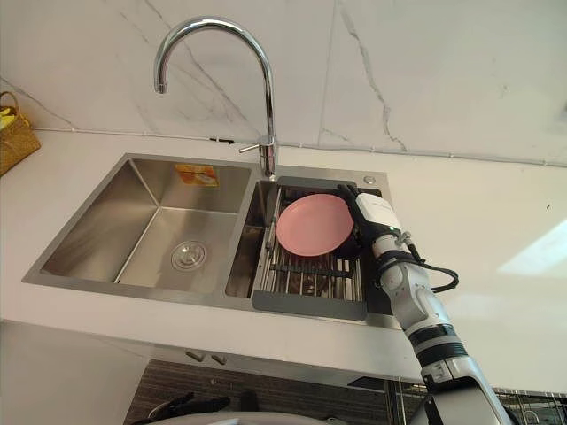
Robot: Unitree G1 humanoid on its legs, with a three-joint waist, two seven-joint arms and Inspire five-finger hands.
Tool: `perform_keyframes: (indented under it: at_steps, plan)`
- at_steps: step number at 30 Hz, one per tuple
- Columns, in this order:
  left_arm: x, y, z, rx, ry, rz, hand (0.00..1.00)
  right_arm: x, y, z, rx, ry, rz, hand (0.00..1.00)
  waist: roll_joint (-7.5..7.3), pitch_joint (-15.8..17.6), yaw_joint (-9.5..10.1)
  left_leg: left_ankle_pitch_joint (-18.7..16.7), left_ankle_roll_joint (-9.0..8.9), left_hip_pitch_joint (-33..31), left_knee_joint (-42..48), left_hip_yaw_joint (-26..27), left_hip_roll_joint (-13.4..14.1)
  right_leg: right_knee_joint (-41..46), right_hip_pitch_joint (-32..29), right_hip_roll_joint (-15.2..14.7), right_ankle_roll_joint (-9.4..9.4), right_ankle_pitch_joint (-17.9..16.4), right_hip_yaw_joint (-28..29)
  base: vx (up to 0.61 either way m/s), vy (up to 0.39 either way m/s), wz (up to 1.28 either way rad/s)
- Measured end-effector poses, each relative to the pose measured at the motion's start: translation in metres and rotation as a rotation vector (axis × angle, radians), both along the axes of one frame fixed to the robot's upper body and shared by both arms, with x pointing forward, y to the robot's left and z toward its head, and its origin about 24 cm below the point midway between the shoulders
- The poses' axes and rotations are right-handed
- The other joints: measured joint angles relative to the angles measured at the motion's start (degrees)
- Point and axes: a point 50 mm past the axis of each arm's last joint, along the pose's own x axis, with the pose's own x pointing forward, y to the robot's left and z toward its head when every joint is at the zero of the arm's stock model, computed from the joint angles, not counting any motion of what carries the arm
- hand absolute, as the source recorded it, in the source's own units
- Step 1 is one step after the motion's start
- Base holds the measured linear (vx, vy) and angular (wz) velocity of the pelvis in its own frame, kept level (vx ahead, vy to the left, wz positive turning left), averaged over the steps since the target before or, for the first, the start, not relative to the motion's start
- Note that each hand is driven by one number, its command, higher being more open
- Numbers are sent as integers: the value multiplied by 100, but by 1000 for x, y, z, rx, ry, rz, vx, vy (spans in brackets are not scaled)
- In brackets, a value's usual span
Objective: Walk over to the sink, pick up the cup, carry it to the dishwasher, place the cup inside the dishwasher, then close the dishwasher door
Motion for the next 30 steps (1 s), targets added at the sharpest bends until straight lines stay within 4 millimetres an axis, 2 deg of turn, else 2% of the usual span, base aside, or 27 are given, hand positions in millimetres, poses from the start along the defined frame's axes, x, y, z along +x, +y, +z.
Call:
perform_keyframes:
  at_steps: [6, 7, 15, 20, 25, 30]
  plan:
    - [1, 1, 1, 9, -8, -9, 100, 1, 10, -3, -50, -29, 56, 100, -31, 20, 5, 0, 0, -3, 0, -16, -2, 0, 8, 0, 3, -2, -17, 0, 0, 0]
    - [1, 1, 1, 10, -9, -11, 100, 2, 12, -2, -63, -39, 68, 0, -34, 21, 4, 0, 0, -3, 0, -16, -2, 0, 8, 0, 3, -2, -17, 0, 0, 0]
    - [1, 2, 1, 13, -17, -13, 100, 1, 20, 3, -138, -161, 145, 0, -60, 37, 13, 1, 0, -3, 0, -25, -2, 3, 11, 1, 4, -5, -23, 0, 0, 0]
    - [2, 5, 2, 20, -29, -18, 100, 0, 16, 10, -218, -263, 156, 0, -122, 72, 34, 1, 0, -6, 1, -27, -1, 2, 12, 3, 6, -8, -24, 0, 0, 0]
    - [5, 4, 2, 29, -50, -66, 100, -3, 27, 4, -219, -264, 211, 0, -125, 73, 117, 1, 0, -7, 1, -31, -3, 4, 11, 1, 10, -12, -22, 0, 0, 0]
    - [5, 3, 2, 28, -50, -68, 100, -4, 28, 1, -237, -272, 230, 0, -124, 73, 141, 1, 0, -3, 0, -34, -12, 32, 8, -14, 10, -16, -7, 0, 0, 0]
